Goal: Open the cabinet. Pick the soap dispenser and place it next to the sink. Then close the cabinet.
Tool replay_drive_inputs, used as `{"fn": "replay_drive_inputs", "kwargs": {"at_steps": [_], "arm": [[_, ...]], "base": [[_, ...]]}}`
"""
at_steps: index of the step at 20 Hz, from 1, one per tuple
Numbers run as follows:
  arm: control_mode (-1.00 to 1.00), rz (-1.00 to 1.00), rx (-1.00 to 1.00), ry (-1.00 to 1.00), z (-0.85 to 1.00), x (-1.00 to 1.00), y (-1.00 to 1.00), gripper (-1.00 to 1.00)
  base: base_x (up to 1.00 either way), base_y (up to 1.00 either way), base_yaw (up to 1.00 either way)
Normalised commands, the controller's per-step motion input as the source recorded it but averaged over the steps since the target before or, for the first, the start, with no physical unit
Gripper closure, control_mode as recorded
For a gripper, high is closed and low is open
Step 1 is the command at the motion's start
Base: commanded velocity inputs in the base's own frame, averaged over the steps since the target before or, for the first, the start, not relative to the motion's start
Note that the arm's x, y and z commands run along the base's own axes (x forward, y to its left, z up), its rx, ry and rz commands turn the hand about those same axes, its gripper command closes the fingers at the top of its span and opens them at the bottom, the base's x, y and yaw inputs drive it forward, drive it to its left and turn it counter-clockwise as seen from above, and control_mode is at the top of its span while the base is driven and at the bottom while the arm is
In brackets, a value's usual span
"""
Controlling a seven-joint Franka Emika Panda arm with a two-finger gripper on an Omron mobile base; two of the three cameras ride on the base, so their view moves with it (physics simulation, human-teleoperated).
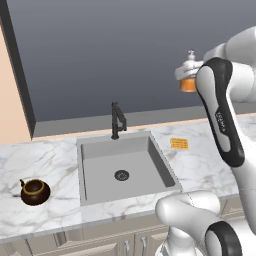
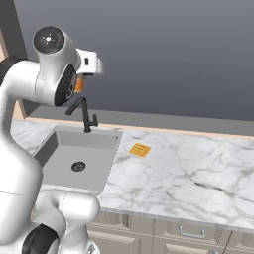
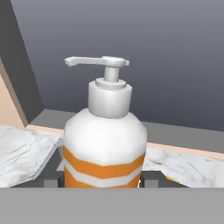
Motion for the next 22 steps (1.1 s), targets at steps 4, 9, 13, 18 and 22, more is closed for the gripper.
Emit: {"fn": "replay_drive_inputs", "kwargs": {"at_steps": [4, 9, 13, 18, 22], "arm": [[-1.0, 0.0, -0.1, 0.0, -0.31, 0.64, -0.52, 1.0], [-1.0, 0.0, -0.04, 0.0, -0.15, 0.57, -0.55, 1.0], [-1.0, 0.03, 0.0, -0.01, -0.18, 0.47, -0.58, 1.0], [-1.0, 0.21, 0.09, -0.14, -0.04, 0.07, -0.49, 1.0], [-1.0, 0.32, 0.05, -0.02, -0.02, -0.59, -0.37, 1.0]], "base": [[0.0, 0.0, 0.0], [0.0, 0.0, 0.0], [0.0, 0.0, 0.0], [0.0, 0.0, 0.0], [0.0, 0.0, 0.0]]}}
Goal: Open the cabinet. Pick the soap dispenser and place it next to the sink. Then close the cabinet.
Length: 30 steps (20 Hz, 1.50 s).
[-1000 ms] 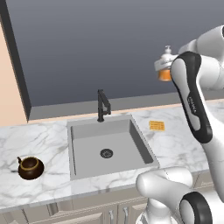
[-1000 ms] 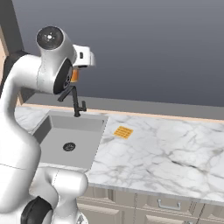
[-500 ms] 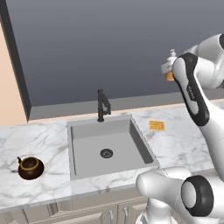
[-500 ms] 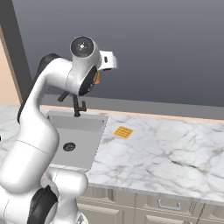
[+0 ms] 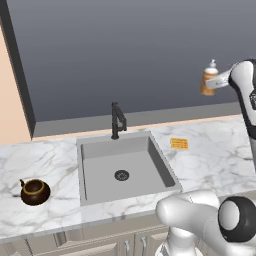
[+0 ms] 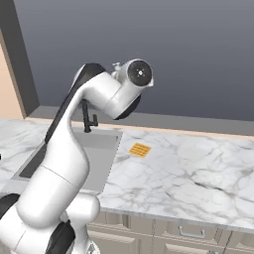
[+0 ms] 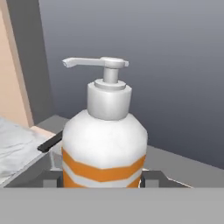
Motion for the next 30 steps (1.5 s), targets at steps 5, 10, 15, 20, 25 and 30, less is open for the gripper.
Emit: {"fn": "replay_drive_inputs", "kwargs": {"at_steps": [5, 10, 15, 20, 25, 30], "arm": [[-1.0, 0.29, 0.0, 0.02, -0.17, -0.78, -0.13, 1.0], [-1.0, 0.18, -0.05, 0.01, -0.27, -0.57, 0.0, 1.0], [-1.0, 0.14, -0.05, -0.07, -0.56, -0.15, 0.02, 1.0], [-1.0, 0.13, 0.0, -0.11, -0.52, -0.04, 0.09, 1.0], [-1.0, 0.1, -0.01, 0.0, -0.5, -0.04, 0.16, 1.0], [-1.0, 0.01, -0.07, 0.17, -0.7, 0.01, 0.25, 1.0]], "base": [[0.0, 0.0, 0.0], [0.0, 0.0, 0.0], [0.0, 0.0, 0.0], [0.0, 0.0, 0.0], [0.0, 0.0, 0.0], [0.0, 0.0, 0.0]]}}
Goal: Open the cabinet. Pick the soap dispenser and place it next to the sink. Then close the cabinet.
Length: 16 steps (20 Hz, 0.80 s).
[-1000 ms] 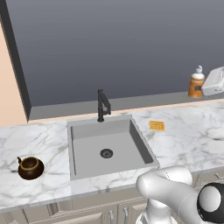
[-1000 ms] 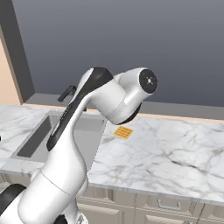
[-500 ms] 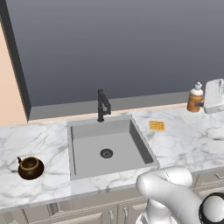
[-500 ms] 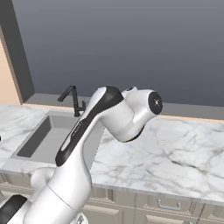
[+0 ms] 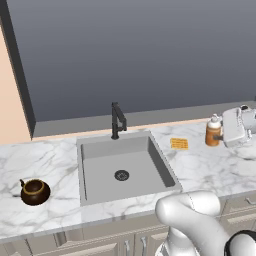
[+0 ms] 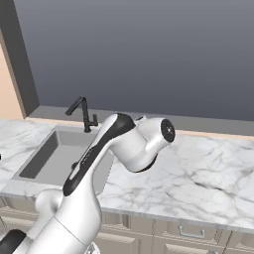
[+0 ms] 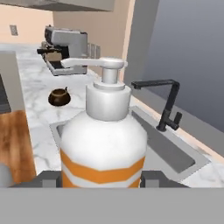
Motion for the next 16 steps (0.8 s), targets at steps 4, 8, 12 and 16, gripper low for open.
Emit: {"fn": "replay_drive_inputs", "kwargs": {"at_steps": [4, 8, 12, 16], "arm": [[-1.0, 0.0, -0.05, 0.27, -0.49, 0.09, 0.14, 1.0], [-1.0, 0.01, -0.01, 0.28, -0.21, 0.09, 0.0, 1.0], [-1.0, 0.04, 0.0, 0.23, -0.17, 0.06, 0.0, 1.0], [-1.0, 0.04, 0.02, 0.01, -0.4, 0.0, 0.0, 1.0]], "base": [[0.0, 0.0, 0.0], [0.0, 0.0, 0.0], [0.0, 0.0, 0.0], [0.0, 0.0, 0.0]]}}
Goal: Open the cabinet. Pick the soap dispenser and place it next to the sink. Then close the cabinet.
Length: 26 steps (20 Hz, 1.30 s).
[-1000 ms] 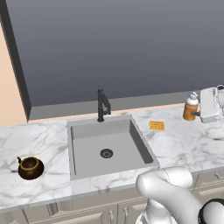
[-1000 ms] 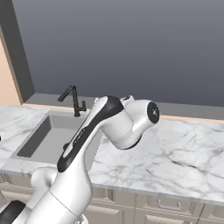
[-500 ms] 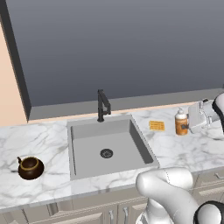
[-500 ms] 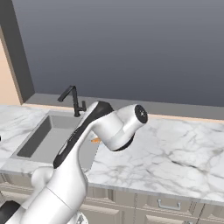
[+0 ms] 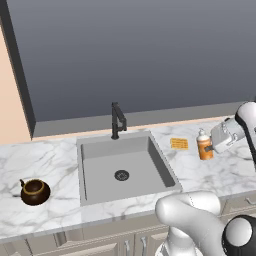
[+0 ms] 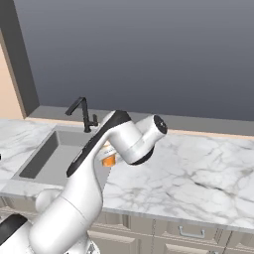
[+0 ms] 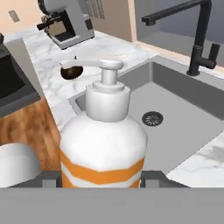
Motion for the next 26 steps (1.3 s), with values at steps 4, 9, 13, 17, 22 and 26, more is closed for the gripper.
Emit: {"fn": "replay_drive_inputs", "kwargs": {"at_steps": [4, 9, 13, 17, 22, 26], "arm": [[-1.0, 0.04, 0.1, -0.02, -0.55, 0.0, 0.0, 1.0], [-1.0, 0.01, 0.16, -0.07, -0.31, 0.0, 0.0, 1.0], [-1.0, 0.0, 0.15, -0.07, 0.0, 0.0, 0.0, 1.0], [-1.0, 0.0, 0.09, -0.01, -0.03, 0.0, 0.0, 1.0], [-1.0, 0.0, 0.01, 0.0, -0.31, 0.02, 0.0, 1.0], [-1.0, 0.0, 0.0, -0.06, -0.24, 0.09, 0.0, 1.0]], "base": [[0.0, 0.0, 0.0], [0.0, 0.0, 0.0], [0.0, 0.0, 0.0], [0.0, 0.0, 0.0], [0.0, 0.0, 0.0], [0.0, 0.0, 0.0]]}}
